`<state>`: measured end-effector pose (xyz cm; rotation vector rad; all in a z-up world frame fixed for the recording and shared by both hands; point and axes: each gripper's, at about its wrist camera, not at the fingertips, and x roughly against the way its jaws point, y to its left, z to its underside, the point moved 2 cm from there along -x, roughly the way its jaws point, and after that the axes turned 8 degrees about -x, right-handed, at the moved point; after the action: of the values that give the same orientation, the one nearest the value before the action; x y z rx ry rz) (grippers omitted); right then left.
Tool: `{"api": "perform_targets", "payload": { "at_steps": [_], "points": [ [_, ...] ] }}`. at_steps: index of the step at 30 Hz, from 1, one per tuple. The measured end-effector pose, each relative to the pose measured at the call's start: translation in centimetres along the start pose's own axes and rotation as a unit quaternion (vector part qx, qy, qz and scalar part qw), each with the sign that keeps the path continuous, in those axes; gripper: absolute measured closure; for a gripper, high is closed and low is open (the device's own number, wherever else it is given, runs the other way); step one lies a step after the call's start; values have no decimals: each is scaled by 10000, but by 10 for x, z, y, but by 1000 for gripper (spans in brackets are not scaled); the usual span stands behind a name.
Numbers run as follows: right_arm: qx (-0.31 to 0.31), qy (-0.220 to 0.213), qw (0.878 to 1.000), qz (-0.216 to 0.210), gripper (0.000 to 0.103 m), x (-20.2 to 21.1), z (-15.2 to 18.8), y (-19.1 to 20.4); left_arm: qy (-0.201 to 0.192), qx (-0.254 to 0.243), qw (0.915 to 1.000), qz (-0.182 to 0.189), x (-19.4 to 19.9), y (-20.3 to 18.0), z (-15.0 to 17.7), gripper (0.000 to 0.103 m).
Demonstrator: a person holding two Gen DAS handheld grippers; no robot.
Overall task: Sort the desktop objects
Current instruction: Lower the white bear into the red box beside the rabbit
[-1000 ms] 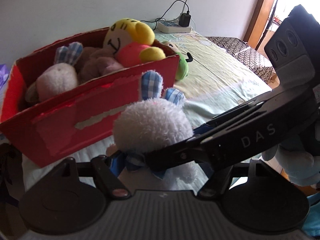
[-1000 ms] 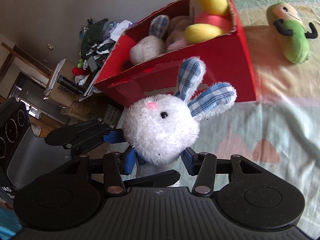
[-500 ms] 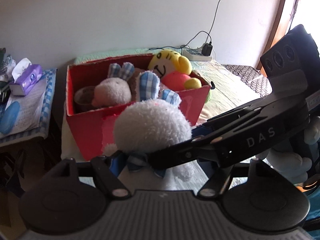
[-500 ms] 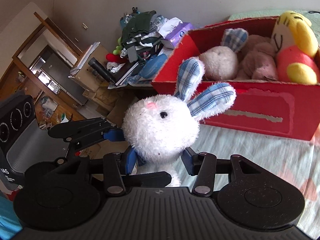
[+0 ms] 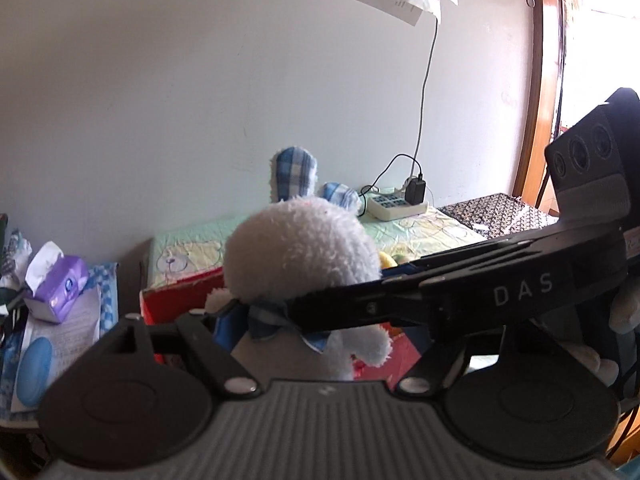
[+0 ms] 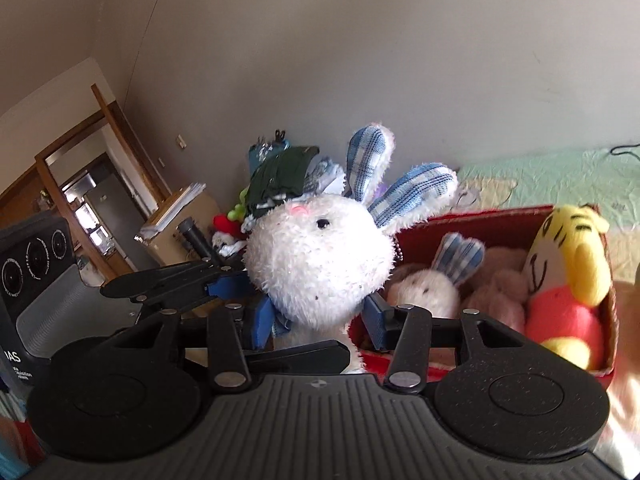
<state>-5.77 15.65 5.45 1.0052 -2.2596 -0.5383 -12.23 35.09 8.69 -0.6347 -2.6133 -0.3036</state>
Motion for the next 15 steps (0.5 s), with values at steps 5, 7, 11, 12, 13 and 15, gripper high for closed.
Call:
{"api": "perform_targets", "payload": {
  "at_steps": [5,7,11,12,13,15],
  "points": [
    [-35,-434,9984,350,54,-6,-12,-30,63,-26,9999,137,-47,4,-5,23],
    [-90,-492,9976,470,54,-10,-13,-43,167,-35,9998,140,-65,4,-4,23],
    [4,-420,9962,762,55,-22,-12,-60,490,95,9985,207,-95,4,5,23],
    [-45,-338,9963,792,55,-27,-12,-65,576,131,9980,209,-99,4,7,22],
    [-116,-249,9964,802,55,-31,-11,-69,640,159,9976,216,-102,5,10,22],
    [-244,-125,9966,774,55,-35,-7,-75,742,225,9967,236,-104,8,16,22]
  ]
}}
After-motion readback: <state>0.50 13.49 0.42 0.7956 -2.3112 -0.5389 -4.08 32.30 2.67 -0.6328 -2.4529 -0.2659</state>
